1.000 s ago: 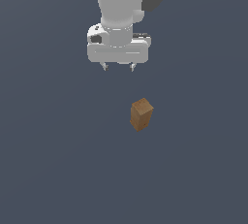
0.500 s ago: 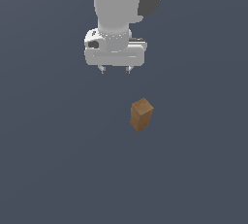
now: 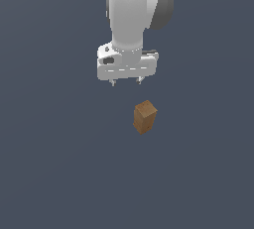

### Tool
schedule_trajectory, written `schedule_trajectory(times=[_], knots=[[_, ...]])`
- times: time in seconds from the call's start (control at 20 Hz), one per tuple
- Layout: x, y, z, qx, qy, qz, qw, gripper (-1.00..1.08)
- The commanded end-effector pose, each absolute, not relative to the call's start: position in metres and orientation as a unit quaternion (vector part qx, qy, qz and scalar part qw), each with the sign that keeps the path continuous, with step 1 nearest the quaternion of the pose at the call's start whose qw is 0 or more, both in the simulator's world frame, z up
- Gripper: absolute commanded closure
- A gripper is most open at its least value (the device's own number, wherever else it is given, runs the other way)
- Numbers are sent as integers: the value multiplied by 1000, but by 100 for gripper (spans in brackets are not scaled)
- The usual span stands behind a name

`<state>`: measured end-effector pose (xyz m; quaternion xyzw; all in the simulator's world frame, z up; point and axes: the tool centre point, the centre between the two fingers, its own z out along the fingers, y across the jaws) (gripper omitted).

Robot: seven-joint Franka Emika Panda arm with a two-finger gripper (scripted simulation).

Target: Pick up the object and move it to a goal position.

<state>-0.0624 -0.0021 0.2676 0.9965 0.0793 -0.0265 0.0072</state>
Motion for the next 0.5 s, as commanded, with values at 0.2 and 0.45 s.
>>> schedule_trajectory(times=[0.2,0.45], knots=[[-35,39,230,984,175,-13,5,-92],[-21,64,207,973,230,-5,2,-92]])
